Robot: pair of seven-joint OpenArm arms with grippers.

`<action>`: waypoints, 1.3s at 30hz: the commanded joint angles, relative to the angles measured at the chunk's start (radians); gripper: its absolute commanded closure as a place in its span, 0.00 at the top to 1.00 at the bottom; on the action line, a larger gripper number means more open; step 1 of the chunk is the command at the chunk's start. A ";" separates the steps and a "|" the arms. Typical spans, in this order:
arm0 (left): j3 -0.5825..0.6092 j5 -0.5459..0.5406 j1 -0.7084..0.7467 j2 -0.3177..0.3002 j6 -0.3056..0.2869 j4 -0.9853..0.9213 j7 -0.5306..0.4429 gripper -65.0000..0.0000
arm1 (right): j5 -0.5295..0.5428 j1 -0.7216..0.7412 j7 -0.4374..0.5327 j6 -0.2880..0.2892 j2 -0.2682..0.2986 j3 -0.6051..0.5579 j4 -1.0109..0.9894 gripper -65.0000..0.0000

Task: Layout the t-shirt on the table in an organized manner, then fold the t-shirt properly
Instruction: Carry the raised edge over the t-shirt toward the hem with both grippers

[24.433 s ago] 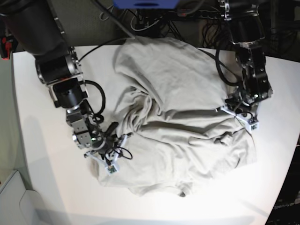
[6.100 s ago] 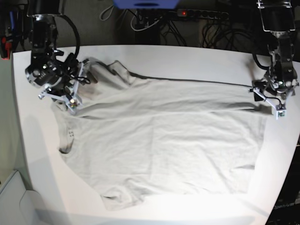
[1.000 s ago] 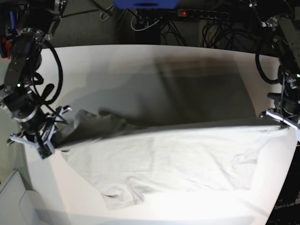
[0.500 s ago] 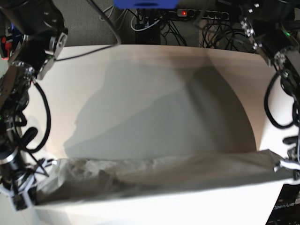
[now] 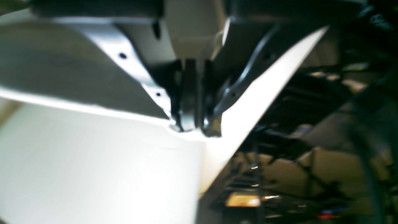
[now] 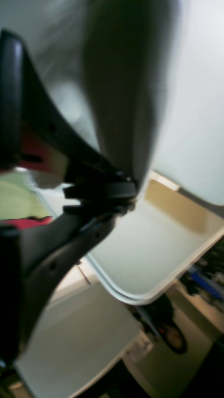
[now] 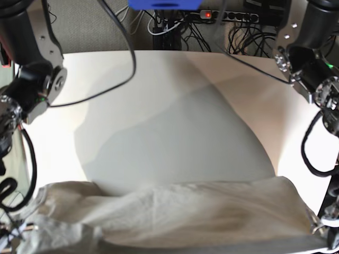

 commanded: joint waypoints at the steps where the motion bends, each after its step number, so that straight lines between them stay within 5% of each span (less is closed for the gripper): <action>1: -0.010 -0.031 -0.031 -0.007 0.014 0.014 -0.027 0.00 | 0.002 0.053 0.039 0.015 0.013 0.004 0.012 0.00; 13: -0.122 -0.240 -0.137 0.030 0.007 0.014 -0.027 0.00 | 0.010 0.121 0.041 0.015 -0.038 0.074 0.012 0.00; 22: -0.120 -0.229 -0.125 0.102 0.014 0.003 -0.024 0.00 | 0.008 0.121 0.041 0.015 -0.054 0.085 0.009 0.00; 28: -0.114 -0.111 -0.091 0.128 0.007 -0.060 -0.036 0.00 | 0.010 0.112 0.099 0.015 -0.056 0.079 -0.037 0.00; 39: -0.113 -0.103 -0.036 0.104 0.015 -0.353 -0.246 0.00 | 0.004 0.090 0.263 0.015 -0.096 0.079 -0.417 0.00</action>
